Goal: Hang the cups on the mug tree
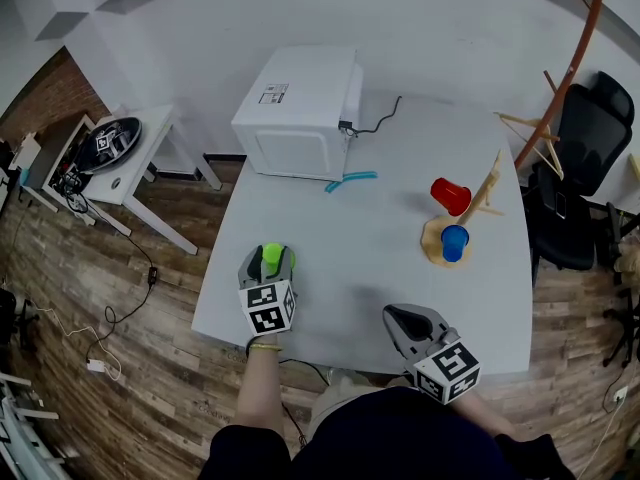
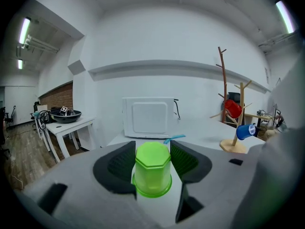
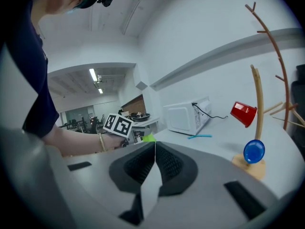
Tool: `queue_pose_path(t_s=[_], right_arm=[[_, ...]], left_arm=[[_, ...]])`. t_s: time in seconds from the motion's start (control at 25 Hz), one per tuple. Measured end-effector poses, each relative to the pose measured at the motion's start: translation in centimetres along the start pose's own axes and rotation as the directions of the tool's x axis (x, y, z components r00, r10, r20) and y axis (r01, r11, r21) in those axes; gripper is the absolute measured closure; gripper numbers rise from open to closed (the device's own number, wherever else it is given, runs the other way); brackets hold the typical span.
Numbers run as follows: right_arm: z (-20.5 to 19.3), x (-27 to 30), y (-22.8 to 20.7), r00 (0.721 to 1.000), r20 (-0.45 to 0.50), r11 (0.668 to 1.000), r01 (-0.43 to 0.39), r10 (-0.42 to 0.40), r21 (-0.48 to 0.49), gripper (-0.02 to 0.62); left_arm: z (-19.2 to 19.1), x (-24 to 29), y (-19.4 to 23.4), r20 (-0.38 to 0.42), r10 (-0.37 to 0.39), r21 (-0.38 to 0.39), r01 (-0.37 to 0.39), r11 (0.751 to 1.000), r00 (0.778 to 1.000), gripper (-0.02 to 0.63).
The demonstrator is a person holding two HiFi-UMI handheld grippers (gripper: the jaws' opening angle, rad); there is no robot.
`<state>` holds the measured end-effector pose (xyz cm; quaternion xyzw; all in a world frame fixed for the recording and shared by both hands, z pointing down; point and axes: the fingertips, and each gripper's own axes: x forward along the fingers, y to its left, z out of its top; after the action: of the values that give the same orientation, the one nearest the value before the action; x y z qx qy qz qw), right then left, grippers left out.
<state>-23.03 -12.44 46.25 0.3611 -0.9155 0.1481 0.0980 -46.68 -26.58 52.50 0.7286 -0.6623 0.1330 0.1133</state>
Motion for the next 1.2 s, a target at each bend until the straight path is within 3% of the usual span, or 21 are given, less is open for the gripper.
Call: queue_pose_path(t_s=[0.6,1.2], right_arm=[[0.2,-6.2,-3.4,0.998,0.060,1.000,0.008,-0.009,0.029,0.566],[-0.3,-10.5,-6.4,0.996,0.075,0.999,-0.042,0.042,0.005,0.566]], left_arm=[[5.5,-3.0,-10.2,0.083,-0.091,0.028,0.089,0.996,0.992,0.367],[10.9,-6.2,-19.2,0.158,-0.165,0.037,0.162,0.986,0.973,0.367]])
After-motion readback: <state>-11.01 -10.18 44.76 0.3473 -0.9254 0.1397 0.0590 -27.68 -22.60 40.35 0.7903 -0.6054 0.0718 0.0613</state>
